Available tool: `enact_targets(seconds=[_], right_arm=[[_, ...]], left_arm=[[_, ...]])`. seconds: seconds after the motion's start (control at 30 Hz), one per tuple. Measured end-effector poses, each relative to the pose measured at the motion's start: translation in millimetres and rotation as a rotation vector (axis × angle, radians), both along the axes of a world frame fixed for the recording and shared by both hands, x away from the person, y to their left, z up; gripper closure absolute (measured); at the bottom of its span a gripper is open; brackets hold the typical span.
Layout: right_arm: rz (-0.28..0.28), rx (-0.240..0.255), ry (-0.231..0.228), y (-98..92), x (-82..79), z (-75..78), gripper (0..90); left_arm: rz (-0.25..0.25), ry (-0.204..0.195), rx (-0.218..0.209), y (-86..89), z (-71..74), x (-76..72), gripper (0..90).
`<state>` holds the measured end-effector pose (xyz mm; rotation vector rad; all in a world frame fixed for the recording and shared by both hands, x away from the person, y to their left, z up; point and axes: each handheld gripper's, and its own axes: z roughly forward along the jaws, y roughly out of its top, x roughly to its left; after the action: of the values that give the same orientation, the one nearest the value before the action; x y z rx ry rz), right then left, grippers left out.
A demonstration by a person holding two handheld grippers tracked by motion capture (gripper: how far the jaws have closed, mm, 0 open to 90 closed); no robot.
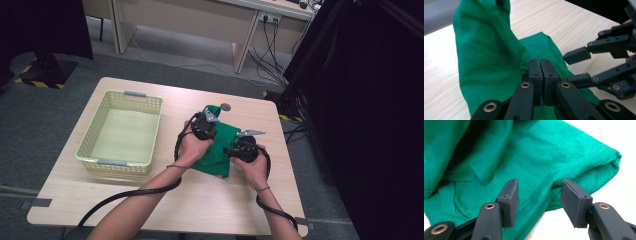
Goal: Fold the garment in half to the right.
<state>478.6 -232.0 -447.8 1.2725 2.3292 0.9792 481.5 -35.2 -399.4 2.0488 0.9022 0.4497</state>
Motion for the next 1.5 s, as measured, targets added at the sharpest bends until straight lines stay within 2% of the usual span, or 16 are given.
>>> enact_targets(seconds=[0.37,0.8,1.1,1.33,1.5], right_arm=[[-0.014,0.018,-0.013,-2.7,-0.2,3.7,47.7],[-0.026,0.022,-0.008,-7.8,-0.9,0.6,47.5],[-0.043,0.029,-0.018,-15.6,-2.7,4.2,47.5],[-0.060,0.037,-0.018,-22.3,-4.0,4.0,47.4],[-0.063,0.042,-0.015,-23.4,-5.1,3.1,46.9]], left_arm=[[-0.039,0.025,0.023,-7.1,-8.4,-1.0,86.9],[-0.048,0.039,0.040,-13.7,-18.3,-2.4,86.1],[-0.069,0.051,0.055,-20.4,-25.1,-5.4,84.9],[-0.093,0.066,0.064,-25.3,-28.6,-9.6,79.6],[-0.102,0.068,0.071,-26.2,-26.5,-13.7,72.5]])
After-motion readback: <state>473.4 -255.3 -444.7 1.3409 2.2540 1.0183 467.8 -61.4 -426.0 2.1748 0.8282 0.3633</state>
